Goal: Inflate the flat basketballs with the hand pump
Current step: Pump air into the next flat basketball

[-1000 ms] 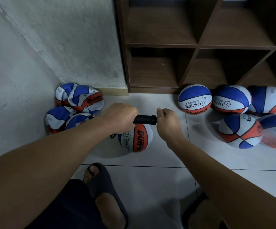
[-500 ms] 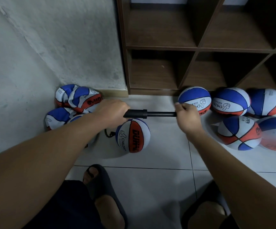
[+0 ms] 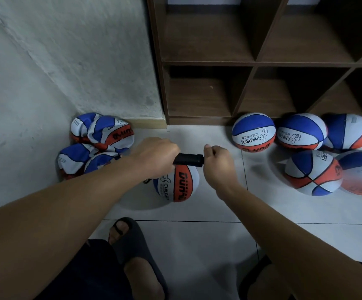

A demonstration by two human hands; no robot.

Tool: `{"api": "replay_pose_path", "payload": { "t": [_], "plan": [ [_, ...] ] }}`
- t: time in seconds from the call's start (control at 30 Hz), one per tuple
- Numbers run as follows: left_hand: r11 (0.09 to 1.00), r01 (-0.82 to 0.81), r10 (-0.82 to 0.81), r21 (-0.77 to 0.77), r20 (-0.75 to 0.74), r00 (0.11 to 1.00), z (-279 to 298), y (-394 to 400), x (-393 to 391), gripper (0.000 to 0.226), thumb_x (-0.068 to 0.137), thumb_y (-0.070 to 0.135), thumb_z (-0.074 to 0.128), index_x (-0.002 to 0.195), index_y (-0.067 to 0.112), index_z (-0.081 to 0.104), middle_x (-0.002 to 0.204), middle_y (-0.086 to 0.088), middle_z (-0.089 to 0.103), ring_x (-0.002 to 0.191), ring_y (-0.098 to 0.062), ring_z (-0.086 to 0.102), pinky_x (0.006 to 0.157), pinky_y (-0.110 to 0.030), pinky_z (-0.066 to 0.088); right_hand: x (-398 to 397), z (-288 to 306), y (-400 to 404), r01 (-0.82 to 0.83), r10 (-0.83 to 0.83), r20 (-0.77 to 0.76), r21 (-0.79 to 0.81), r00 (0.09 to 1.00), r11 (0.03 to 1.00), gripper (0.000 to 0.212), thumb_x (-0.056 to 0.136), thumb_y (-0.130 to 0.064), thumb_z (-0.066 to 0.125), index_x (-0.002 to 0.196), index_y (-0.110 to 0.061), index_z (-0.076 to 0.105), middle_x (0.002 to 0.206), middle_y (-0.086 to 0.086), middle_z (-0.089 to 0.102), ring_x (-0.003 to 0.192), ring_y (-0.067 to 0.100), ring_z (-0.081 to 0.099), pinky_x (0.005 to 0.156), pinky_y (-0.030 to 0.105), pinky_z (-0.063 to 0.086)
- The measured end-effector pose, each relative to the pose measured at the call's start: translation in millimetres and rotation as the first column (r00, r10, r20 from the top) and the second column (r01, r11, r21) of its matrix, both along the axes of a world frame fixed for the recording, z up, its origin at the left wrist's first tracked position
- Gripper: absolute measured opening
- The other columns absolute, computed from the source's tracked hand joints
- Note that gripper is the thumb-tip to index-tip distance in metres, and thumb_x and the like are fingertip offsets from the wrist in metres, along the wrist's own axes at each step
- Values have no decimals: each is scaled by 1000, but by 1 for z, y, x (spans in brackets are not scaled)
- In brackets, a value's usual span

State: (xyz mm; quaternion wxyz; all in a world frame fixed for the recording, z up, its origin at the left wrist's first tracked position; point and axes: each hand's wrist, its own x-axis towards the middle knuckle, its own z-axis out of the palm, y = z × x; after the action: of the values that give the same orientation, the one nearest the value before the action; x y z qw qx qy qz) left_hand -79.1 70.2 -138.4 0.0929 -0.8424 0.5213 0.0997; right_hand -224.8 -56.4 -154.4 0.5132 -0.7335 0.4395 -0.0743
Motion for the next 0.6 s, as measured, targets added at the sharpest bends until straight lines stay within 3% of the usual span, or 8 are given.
{"api": "replay_pose_path", "payload": {
  "t": [0.3,0.4,0.6],
  "plan": [
    [998,37,-37,-47,8,999,5,-2,3,17,92,30,66,77,28,57,68,7,58,58,-16,58,51,-30,41,4,-3,-11,41,-41,-4,193,999,980,41,112,-42,46,89,-11,59,74,5,51,63,20,45,63,39,41],
    [998,1,-2,-70,-20,1000,6,0,7,24,93,31,65,73,30,53,67,8,58,58,-15,58,53,-31,45,2,1,-28,48,-44,-28,164,999,985,44,111,-44,49,98,-4,62,73,5,52,65,21,48,63,40,41],
    [996,-90,89,-30,-30,996,16,12,30,21,94,32,69,76,30,57,70,7,61,61,-14,59,54,-31,44,-7,11,-84,231,-230,-24,118,973,966,27,103,-29,53,82,-14,60,69,6,44,63,24,38,50,32,31]
  ]
}}
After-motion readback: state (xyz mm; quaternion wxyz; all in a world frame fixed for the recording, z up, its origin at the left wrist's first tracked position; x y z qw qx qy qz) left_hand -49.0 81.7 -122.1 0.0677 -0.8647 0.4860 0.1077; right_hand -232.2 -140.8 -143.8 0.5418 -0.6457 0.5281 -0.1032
